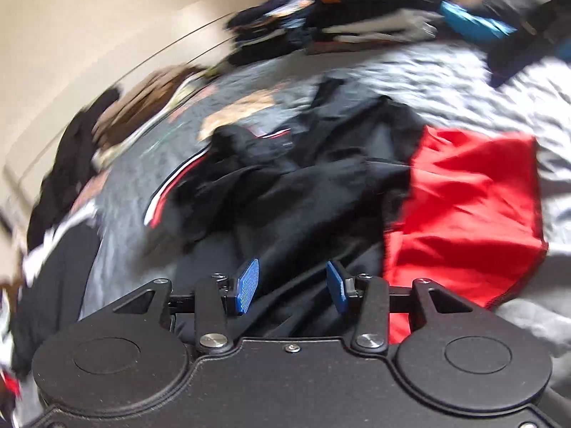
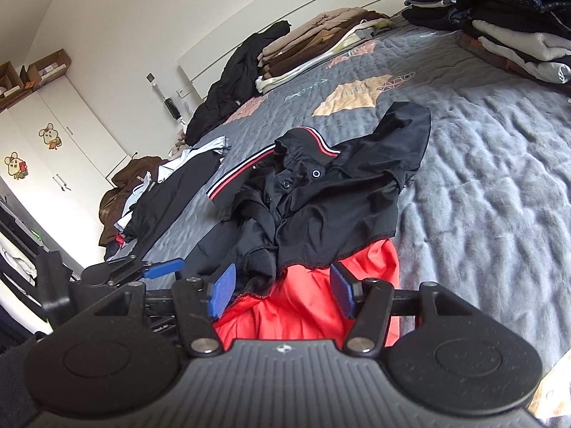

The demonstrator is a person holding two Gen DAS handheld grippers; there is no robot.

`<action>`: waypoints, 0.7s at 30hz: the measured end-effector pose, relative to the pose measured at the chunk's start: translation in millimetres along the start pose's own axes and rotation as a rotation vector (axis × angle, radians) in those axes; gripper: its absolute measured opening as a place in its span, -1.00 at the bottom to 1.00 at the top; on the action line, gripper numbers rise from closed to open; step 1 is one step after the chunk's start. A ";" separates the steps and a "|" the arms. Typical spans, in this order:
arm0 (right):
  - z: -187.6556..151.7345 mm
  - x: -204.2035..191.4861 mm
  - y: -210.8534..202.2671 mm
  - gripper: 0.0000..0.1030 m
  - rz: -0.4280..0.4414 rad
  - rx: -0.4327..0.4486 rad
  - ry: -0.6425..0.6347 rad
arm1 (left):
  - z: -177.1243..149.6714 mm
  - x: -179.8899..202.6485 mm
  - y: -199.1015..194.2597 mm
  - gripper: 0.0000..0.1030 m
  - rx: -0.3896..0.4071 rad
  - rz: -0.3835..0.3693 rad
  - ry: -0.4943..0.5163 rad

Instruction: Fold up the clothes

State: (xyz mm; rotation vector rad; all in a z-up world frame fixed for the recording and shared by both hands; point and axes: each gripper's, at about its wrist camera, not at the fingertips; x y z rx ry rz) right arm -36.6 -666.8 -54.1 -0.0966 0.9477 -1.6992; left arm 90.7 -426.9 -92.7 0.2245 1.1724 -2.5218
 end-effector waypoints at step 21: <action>-4.6 -3.5 3.1 0.12 -0.012 -0.015 -0.018 | 11.1 -44.0 -88.4 -0.97 0.342 -0.232 -0.418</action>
Point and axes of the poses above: each gripper's, at about its wrist camera, not at the fingertips, and y roughly the way its jaws point, x to its right, z to its top, and after that the axes turned 15 degrees about -z, right-handed
